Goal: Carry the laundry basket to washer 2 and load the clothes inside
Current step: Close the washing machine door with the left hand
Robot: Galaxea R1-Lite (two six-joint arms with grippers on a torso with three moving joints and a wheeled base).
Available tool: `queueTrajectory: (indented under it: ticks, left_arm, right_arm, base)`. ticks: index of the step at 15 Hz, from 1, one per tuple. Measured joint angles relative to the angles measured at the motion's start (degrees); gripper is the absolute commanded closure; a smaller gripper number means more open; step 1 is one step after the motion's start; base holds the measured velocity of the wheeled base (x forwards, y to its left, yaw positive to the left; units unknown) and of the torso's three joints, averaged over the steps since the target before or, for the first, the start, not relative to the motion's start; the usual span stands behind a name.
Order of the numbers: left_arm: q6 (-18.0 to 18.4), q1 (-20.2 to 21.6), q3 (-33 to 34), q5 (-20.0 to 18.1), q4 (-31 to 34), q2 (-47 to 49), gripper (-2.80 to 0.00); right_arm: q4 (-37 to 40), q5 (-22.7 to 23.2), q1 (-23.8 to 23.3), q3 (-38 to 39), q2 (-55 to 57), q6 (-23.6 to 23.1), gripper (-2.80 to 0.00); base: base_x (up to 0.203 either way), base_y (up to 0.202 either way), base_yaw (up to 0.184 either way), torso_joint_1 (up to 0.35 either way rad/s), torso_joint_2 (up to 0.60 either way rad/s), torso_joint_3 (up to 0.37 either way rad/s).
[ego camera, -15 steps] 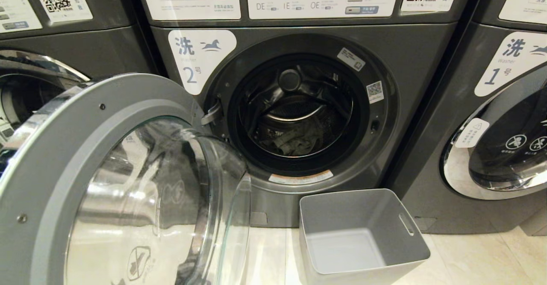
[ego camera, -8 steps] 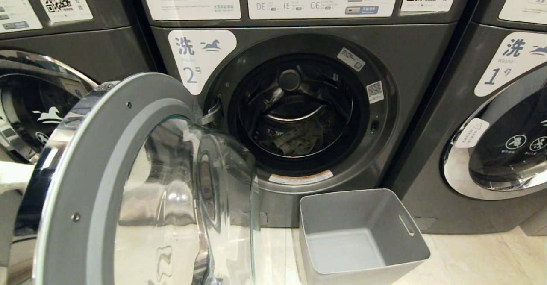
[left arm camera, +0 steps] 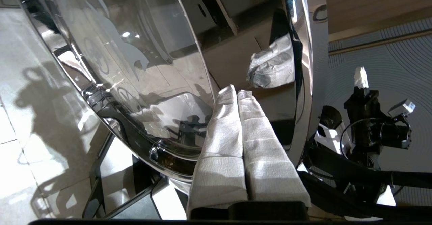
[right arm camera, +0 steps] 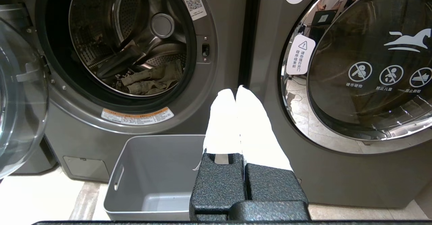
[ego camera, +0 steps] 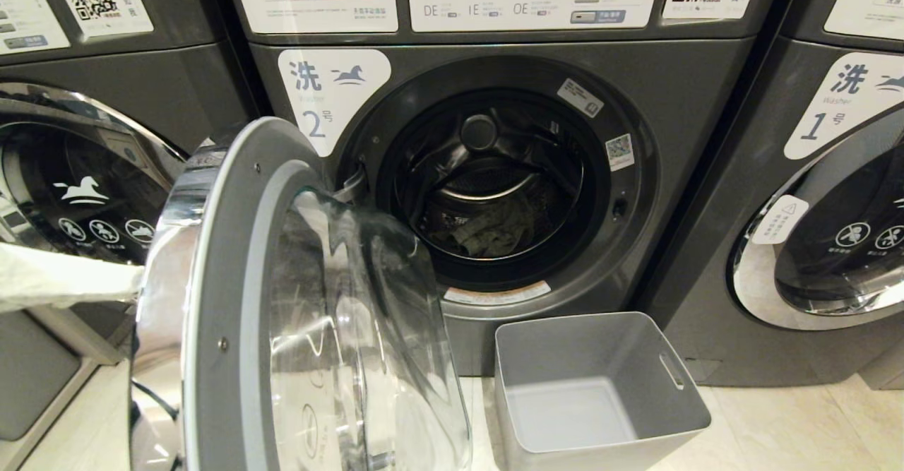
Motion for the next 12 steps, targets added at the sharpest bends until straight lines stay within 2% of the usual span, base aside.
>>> queueTrajectory:
  ticks: [4, 12]
  left_arm:
    - [0.05, -3.56, -1.44, 0.00, -0.98, 2.59, 0.00]
    - [0.07, -5.33, -2.03, 0.02, -4.10, 6.00, 0.00]
  right_arm:
    - [0.01, -0.01, 0.00, 0.00, 0.00, 0.00, 0.00]
    - [0.00, -0.02, 0.00, 0.00, 0.00, 0.00, 0.00]
  base:
    - [0.000, 0.000, 0.000, 0.000, 0.00, 0.000]
    - [0.000, 0.000, 0.000, 0.000, 0.00, 0.000]
